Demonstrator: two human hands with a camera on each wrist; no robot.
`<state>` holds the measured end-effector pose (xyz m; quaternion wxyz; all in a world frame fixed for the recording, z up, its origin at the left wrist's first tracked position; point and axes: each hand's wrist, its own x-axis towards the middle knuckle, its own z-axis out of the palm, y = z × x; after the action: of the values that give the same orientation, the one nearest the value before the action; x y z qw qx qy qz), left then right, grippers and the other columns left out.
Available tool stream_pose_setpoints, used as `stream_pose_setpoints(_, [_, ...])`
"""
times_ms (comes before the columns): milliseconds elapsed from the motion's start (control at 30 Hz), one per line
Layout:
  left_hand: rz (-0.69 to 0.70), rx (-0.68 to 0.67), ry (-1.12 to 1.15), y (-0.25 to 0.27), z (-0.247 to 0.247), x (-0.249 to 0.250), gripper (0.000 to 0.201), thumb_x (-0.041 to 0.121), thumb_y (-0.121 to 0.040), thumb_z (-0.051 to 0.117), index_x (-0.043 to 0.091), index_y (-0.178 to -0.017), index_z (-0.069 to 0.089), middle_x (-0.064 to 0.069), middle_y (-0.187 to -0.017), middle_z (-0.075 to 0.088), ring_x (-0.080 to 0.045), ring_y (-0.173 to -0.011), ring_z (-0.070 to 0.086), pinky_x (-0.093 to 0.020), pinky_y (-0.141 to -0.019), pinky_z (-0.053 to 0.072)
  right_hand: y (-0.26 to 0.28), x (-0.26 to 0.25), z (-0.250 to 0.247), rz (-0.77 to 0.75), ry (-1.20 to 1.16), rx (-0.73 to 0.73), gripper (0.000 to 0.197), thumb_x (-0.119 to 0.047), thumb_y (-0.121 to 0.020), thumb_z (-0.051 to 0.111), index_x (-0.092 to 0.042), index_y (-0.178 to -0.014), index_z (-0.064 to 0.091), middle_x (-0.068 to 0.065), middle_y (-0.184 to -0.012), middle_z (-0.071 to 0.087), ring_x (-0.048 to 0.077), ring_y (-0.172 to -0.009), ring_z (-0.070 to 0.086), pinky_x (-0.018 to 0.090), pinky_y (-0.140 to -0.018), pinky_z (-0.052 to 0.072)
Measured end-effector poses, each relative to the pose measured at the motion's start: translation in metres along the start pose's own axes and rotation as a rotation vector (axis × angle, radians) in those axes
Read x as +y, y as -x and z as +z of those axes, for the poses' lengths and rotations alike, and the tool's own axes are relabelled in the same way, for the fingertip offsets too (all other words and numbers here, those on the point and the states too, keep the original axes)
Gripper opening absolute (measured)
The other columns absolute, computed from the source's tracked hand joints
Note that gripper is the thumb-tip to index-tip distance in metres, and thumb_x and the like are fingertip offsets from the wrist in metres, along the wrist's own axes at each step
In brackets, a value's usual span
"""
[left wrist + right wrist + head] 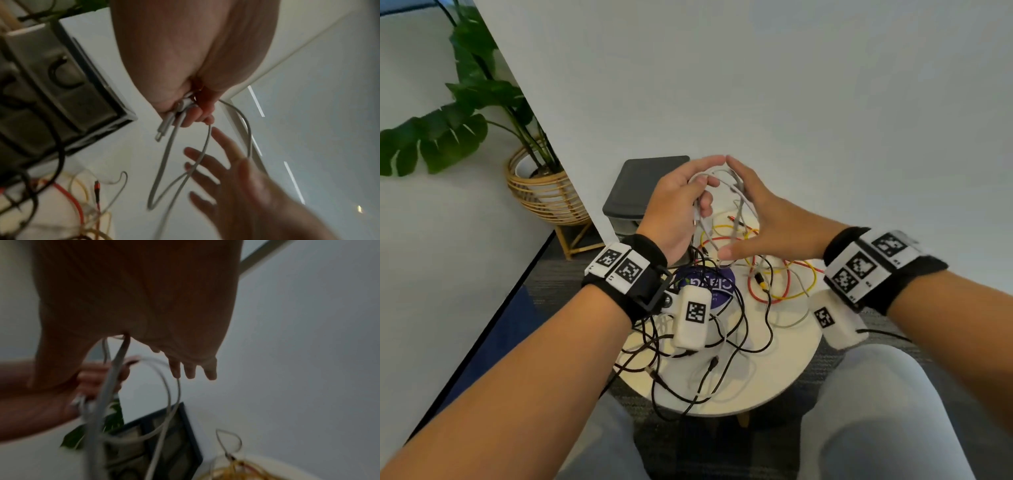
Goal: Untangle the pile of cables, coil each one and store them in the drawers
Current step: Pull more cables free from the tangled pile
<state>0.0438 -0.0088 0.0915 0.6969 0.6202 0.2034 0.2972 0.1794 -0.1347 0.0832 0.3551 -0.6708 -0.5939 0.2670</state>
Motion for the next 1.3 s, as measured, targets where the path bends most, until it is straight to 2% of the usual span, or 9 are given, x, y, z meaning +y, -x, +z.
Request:
stream_pose_setpoints(167, [-0.066, -0.019, 0.109, 0.001, 0.008, -0.01, 0.037, 0.005, -0.108, 0.039, 0.012, -0.135, 0.063, 0.0, -0.099, 0.062, -0.012, -0.094, 0.058, -0.024, -0.071, 0.042, -0.018, 0.015, 0.021, 0.006, -0.129, 0.279, 0.061, -0.024, -0.091, 0.074, -0.032, -0.141, 0.041, 0.003, -0.109, 0.064, 0.02, -0.095, 0.069, 0.038, -0.084, 0.061])
stream_pose_setpoints(267, [-0.14, -0.047, 0.075, 0.001, 0.004, -0.013, 0.039, 0.005, -0.108, 0.042, 0.01, -0.145, 0.053, -0.006, -0.125, 0.067, -0.012, -0.111, 0.063, -0.021, -0.072, 0.049, -0.026, 0.028, 0.014, 0.117, -0.264, 0.296, 0.021, -0.015, -0.102, 0.053, -0.016, -0.122, 0.061, 0.009, -0.079, 0.065, 0.026, -0.066, 0.067, 0.048, -0.066, 0.06])
stream_pose_setpoints(367, [-0.206, -0.112, 0.025, -0.001, -0.004, -0.016, 0.056, 0.002, -0.104, 0.049, 0.009, -0.157, 0.033, -0.01, -0.148, 0.055, -0.017, -0.121, 0.06, -0.027, -0.096, 0.055, -0.031, 0.045, 0.003, 0.207, -0.359, 0.352, 0.027, -0.017, -0.107, 0.041, -0.013, -0.111, 0.067, 0.003, -0.065, 0.057, 0.02, -0.057, 0.055, 0.039, -0.064, 0.047])
stream_pose_setpoints(533, [-0.212, -0.177, -0.171, -0.002, -0.02, -0.024, 0.064, 0.011, -0.104, 0.056, 0.013, -0.16, 0.025, -0.003, -0.146, 0.055, -0.016, -0.124, 0.063, -0.034, -0.108, 0.05, -0.042, 0.072, -0.016, 0.387, -0.431, 0.599, 0.029, -0.021, -0.108, 0.038, -0.018, -0.111, 0.067, 0.003, -0.066, 0.055, 0.019, -0.054, 0.057, 0.028, -0.055, 0.041])
stream_pose_setpoints(633, [-0.185, -0.159, -0.331, 0.004, -0.03, -0.029, 0.053, 0.012, -0.105, 0.055, 0.013, -0.155, 0.038, 0.002, -0.141, 0.061, -0.008, -0.121, 0.064, -0.028, -0.105, 0.052, -0.051, 0.094, -0.012, 0.483, -0.284, 0.515, 0.029, -0.021, -0.105, 0.044, -0.015, -0.13, 0.057, 0.007, -0.083, 0.061, 0.024, -0.069, 0.062, 0.031, -0.057, 0.046])
stream_pose_setpoints(733, [-0.124, -0.11, -0.491, 0.012, -0.049, -0.035, 0.038, 0.01, -0.104, 0.053, 0.016, -0.141, 0.059, 0.007, -0.126, 0.07, -0.004, -0.117, 0.065, -0.029, -0.104, 0.053, -0.055, 0.114, 0.005, 0.598, 0.117, 0.162, 0.066, -0.033, -0.099, 0.06, -0.018, -0.155, 0.029, 0.015, -0.128, 0.051, 0.032, -0.111, 0.058, 0.041, -0.087, 0.049])
stream_pose_setpoints(833, [-0.072, 0.023, -0.615, 0.022, -0.071, -0.042, 0.032, 0.01, -0.103, 0.052, 0.021, -0.127, 0.07, 0.011, -0.114, 0.074, 0.0, -0.106, 0.067, -0.027, -0.1, 0.053, -0.059, 0.124, 0.028, 0.631, 0.263, -0.007, 0.086, -0.044, -0.097, 0.061, -0.021, -0.162, 0.01, 0.016, -0.164, 0.021, 0.036, -0.148, 0.029, 0.045, -0.116, 0.03])
stream_pose_setpoints(1133, [-0.171, 0.039, -0.7, 0.045, -0.101, -0.079, 0.025, 0.022, -0.1, 0.062, 0.025, -0.123, 0.072, 0.017, -0.116, 0.068, 0.017, -0.103, 0.056, -0.002, -0.086, 0.038, -0.092, 0.117, 0.054, 0.667, 0.251, 0.058, 0.058, -0.029, -0.103, 0.04, -0.017, -0.157, 0.022, 0.023, -0.149, 0.039, 0.042, -0.123, 0.052, 0.049, -0.102, 0.047])
stream_pose_setpoints(1300, [-0.152, 0.018, -0.687, 0.048, -0.104, -0.088, 0.025, 0.023, -0.1, 0.063, 0.023, -0.123, 0.073, 0.012, -0.12, 0.07, -0.001, -0.116, 0.061, -0.023, -0.103, 0.045, -0.102, 0.121, 0.061, 0.672, 0.347, 0.023, 0.05, -0.03, -0.102, 0.034, -0.019, -0.151, 0.031, 0.023, -0.143, 0.043, 0.046, -0.12, 0.053, 0.055, -0.105, 0.043])
